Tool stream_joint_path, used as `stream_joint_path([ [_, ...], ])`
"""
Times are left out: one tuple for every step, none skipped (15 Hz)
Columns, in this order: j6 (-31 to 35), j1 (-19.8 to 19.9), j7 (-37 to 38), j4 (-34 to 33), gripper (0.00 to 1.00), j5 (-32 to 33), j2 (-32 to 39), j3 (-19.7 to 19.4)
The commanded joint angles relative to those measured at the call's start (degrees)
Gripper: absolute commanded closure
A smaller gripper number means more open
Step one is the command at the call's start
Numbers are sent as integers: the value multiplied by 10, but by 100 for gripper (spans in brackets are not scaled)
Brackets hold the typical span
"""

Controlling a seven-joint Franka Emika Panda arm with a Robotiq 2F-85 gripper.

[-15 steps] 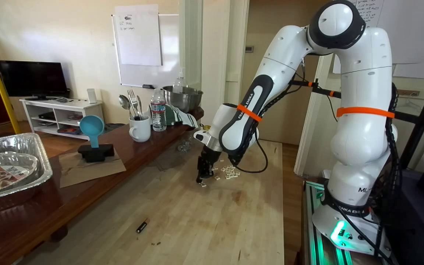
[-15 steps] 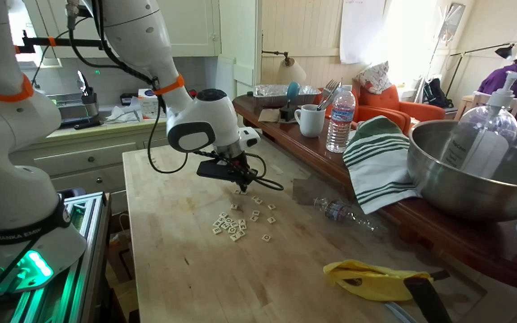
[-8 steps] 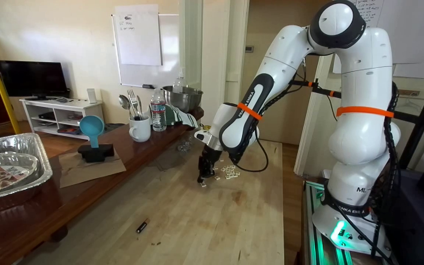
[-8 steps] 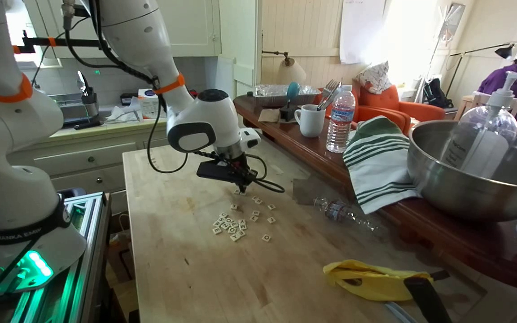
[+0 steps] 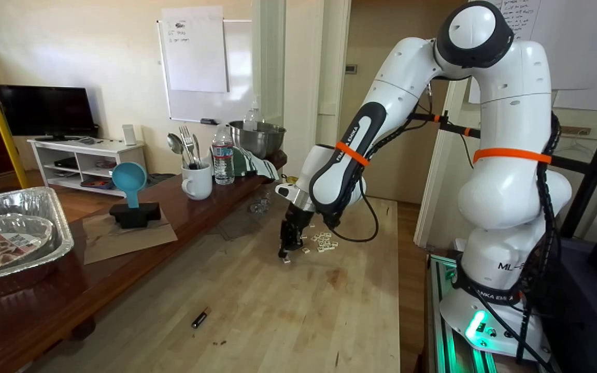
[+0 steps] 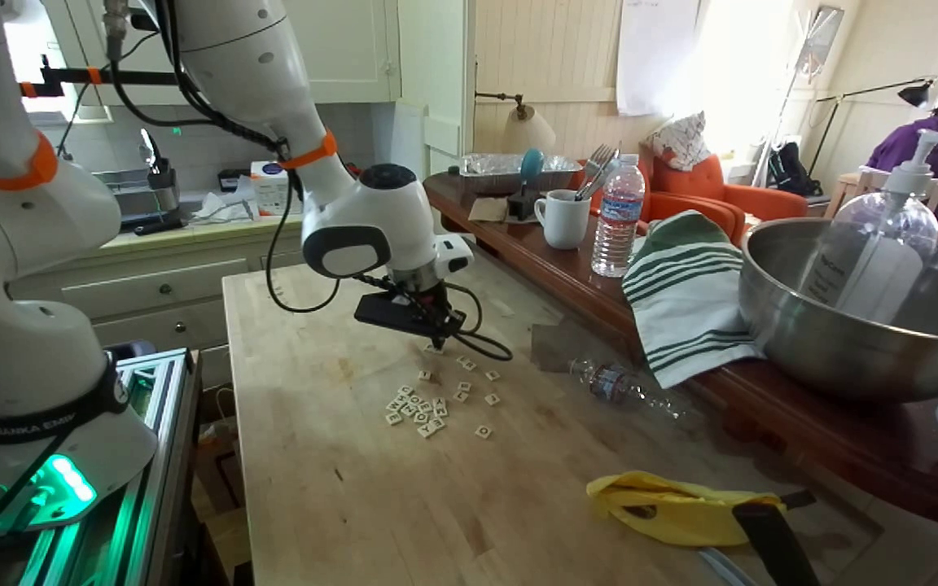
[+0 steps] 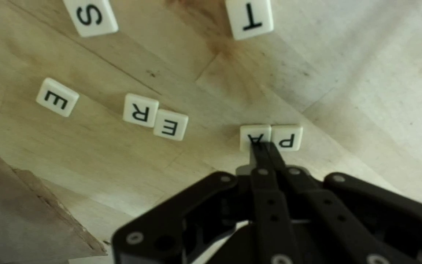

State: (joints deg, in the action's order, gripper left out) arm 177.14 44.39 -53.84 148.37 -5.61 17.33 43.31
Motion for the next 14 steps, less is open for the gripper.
stream_joint_path([
  [-32, 42, -8, 0, 100, -15, 16, 38],
  [-37, 45, -5, 0, 100, -16, 14, 41],
  [-42, 50, -4, -1, 100, -19, 13, 46],
  [-49, 52, -2, -1, 100, -21, 10, 49],
  [-53, 56, -3, -1, 100, -22, 10, 53],
  [-57, 57, -1, -1, 100, -23, 8, 55],
  [-62, 59, 1, -2, 100, -25, 6, 56],
  [-61, 64, 0, -3, 100, -28, 6, 61],
  [-59, 70, -1, -3, 100, -32, 6, 67],
  [-59, 76, -3, -3, 100, -37, 6, 74],
  [-61, 82, -4, -3, 100, -40, 5, 80],
  [-62, 87, -5, -3, 100, -44, 5, 85],
  [-62, 93, -6, -3, 100, -46, 4, 91],
  [-60, 98, -6, -3, 100, -48, 2, 96],
])
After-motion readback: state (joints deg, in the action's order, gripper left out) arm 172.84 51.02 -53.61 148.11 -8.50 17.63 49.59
